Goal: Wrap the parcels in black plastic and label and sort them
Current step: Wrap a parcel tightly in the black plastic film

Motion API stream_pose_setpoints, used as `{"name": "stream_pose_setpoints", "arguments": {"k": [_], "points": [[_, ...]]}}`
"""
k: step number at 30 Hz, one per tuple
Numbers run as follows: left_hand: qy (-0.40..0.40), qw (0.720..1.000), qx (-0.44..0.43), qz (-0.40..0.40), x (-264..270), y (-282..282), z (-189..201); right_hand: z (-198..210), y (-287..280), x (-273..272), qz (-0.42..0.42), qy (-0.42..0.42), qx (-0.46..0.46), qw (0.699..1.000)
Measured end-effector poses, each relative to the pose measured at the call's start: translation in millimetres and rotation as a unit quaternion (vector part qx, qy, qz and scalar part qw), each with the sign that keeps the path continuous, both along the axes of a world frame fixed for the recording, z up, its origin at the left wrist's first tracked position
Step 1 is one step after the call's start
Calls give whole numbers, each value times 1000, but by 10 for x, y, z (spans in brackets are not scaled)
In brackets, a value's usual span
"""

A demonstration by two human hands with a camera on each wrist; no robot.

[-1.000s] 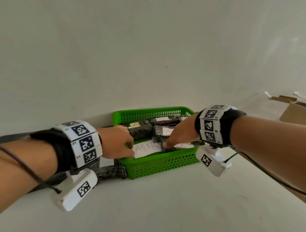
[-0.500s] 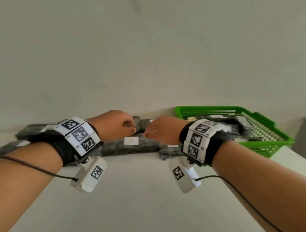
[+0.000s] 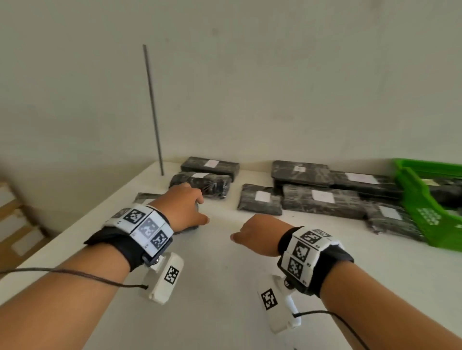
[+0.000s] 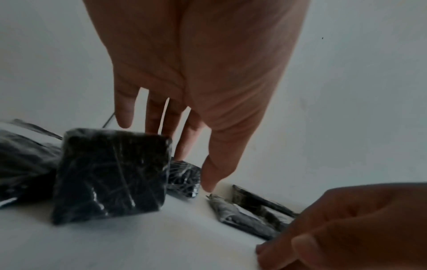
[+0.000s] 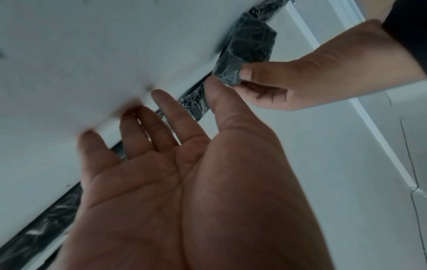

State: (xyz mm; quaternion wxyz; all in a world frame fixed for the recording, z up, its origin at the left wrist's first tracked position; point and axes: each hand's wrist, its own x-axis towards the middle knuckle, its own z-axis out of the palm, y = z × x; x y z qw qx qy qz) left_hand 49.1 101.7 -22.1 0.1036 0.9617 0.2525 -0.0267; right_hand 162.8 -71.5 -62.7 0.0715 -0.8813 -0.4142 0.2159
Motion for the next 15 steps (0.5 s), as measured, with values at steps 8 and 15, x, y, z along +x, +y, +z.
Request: {"name": "stream_pose_setpoints", "arguments": {"k": [8,15], "points": [[29,998,11,52,-108,389,-145,-88,173,-96,-43,-9,9,999],[36,998,58,0,-58,345,-196,16,106,-153,-85,34,24,995]]}}
